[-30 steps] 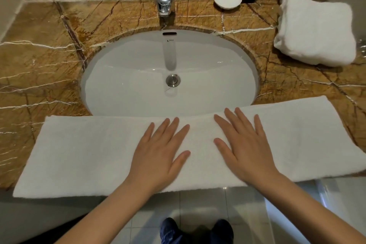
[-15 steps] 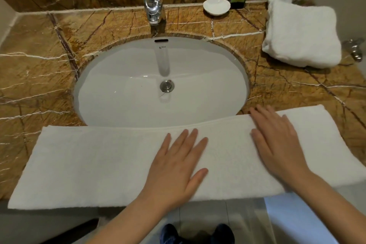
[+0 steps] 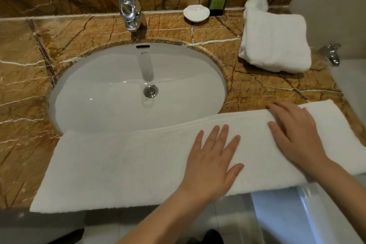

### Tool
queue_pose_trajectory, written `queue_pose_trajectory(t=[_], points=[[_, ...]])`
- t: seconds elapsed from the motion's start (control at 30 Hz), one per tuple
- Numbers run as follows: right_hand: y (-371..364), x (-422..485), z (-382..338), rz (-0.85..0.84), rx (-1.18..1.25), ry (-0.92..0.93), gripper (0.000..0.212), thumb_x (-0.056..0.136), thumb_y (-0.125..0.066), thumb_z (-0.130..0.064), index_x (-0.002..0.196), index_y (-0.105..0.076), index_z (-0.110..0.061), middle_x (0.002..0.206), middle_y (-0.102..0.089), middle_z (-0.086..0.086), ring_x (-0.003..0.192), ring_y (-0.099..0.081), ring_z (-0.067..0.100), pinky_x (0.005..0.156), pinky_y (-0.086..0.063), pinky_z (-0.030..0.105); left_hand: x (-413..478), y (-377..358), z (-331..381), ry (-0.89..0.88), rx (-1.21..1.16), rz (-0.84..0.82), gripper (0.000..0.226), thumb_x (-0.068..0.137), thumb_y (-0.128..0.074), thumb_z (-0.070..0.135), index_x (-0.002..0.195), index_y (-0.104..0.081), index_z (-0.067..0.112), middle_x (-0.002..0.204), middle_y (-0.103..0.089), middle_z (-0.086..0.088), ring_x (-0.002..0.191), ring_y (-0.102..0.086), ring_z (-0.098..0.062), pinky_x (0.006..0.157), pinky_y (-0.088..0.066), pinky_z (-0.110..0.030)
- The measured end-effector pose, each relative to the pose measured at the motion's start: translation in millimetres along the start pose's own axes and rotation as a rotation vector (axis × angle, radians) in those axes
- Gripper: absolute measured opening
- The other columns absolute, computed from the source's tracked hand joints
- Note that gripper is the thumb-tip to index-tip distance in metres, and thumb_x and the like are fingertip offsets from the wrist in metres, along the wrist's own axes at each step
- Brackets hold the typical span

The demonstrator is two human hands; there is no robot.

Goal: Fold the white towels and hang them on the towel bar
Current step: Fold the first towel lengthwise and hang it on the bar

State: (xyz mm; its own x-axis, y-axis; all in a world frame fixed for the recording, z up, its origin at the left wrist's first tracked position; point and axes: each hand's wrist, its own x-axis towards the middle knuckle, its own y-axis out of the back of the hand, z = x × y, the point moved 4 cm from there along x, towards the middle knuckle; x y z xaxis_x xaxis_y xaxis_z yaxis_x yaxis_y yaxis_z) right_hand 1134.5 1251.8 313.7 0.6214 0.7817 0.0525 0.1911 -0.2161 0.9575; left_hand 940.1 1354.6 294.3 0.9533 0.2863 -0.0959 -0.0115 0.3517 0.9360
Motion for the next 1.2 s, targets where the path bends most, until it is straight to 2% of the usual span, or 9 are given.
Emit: queue_pose_trajectory(t=[0.07,0.1,0.17,0.3,0.5,0.77,0.9,1.1,1.2], points=[[5,6,-17,0.074,0.084,0.085,0.034,0.092,-0.043,-0.029,0.120,-0.059,-0.018,0.122,-0.058,0.004,0.116,-0.048,0.022,0.097,-0.034,0.043,6,13,-2,0.005,-0.071,0.085,0.049,0.097,-0.028,0.041,0.143,-0.038,0.026,0.153,-0.033,-0.005,0.139,-0.031,-0.026,0.113,-0.022,-0.046],[5,11,-26,0.080,0.115,0.123,0.027,0.093,-0.046,-0.026,0.114,-0.062,-0.019,0.113,-0.060,0.001,0.108,-0.050,0.020,0.092,-0.036,0.041,10,21,-4,-0.011,-0.103,0.159,0.040,0.096,-0.040,0.031,0.133,-0.052,0.021,0.140,-0.050,-0.007,0.126,-0.047,-0.029,0.102,-0.039,-0.044],[-1,24,-44,0.020,0.140,0.189,0.019,0.094,-0.050,-0.021,0.105,-0.066,-0.020,0.100,-0.061,-0.004,0.099,-0.051,0.016,0.086,-0.039,0.039,21,36,-13,-0.004,-0.120,0.280,0.028,0.086,-0.056,0.011,0.113,-0.065,0.014,0.112,-0.065,-0.008,0.098,-0.059,-0.032,0.076,-0.049,-0.043],[-12,44,-61,-0.099,0.149,0.217,0.010,0.088,-0.060,-0.024,0.094,-0.068,-0.024,0.090,-0.057,-0.010,0.091,-0.049,0.012,0.084,-0.038,0.037,47,46,-39,0.181,-0.073,0.181,0.023,0.089,-0.054,0.022,0.110,-0.063,0.021,0.104,-0.062,-0.002,0.098,-0.054,-0.028,0.077,-0.044,-0.041],[-17,49,-62,-0.153,0.166,0.257,0.006,0.083,-0.063,-0.034,0.086,-0.061,-0.030,0.082,-0.051,-0.015,0.083,-0.044,0.006,0.078,-0.037,0.032,70,43,-65,0.268,-0.337,0.051,0.017,0.082,-0.066,0.036,0.094,-0.062,0.025,0.087,-0.062,0.006,0.084,-0.057,-0.015,0.069,-0.043,-0.029],[-16,55,-62,-0.255,0.117,0.302,0.010,0.089,-0.059,-0.033,0.082,-0.054,-0.029,0.084,-0.048,-0.015,0.087,-0.044,0.010,0.082,-0.033,0.033,87,43,-72,0.269,-0.314,-0.117,0.016,0.076,-0.069,0.037,0.077,-0.057,0.027,0.081,-0.060,0.008,0.071,-0.053,-0.009,0.072,-0.048,-0.032],[-17,50,-59,-0.253,0.123,0.337,0.005,0.092,-0.055,-0.034,0.092,-0.057,-0.030,0.090,-0.054,-0.017,0.091,-0.047,0.006,0.087,-0.032,0.032,91,49,-69,0.150,-0.320,-0.118,0.019,0.074,-0.074,0.035,0.086,-0.060,0.029,0.080,-0.056,0.012,0.066,-0.047,0.001,0.064,-0.041,-0.025],[-16,50,-60,-0.208,0.133,0.367,0.007,0.095,-0.051,-0.031,0.091,-0.056,-0.027,0.087,-0.054,-0.016,0.084,-0.049,0.006,0.082,-0.034,0.031,96,50,-65,0.074,-0.320,-0.149,0.015,0.075,-0.074,0.033,0.083,-0.060,0.033,0.082,-0.054,0.014,0.075,-0.055,-0.011,0.072,-0.048,-0.031],[-17,49,-61,-0.190,0.138,0.358,0.007,0.096,-0.050,-0.029,0.091,-0.054,-0.026,0.082,-0.054,-0.017,0.078,-0.051,0.007,0.080,-0.032,0.029,96,49,-66,0.090,-0.336,-0.142,0.015,0.076,-0.074,0.034,0.082,-0.060,0.032,0.080,-0.055,0.015,0.070,-0.054,-0.005,0.070,-0.047,-0.030]])
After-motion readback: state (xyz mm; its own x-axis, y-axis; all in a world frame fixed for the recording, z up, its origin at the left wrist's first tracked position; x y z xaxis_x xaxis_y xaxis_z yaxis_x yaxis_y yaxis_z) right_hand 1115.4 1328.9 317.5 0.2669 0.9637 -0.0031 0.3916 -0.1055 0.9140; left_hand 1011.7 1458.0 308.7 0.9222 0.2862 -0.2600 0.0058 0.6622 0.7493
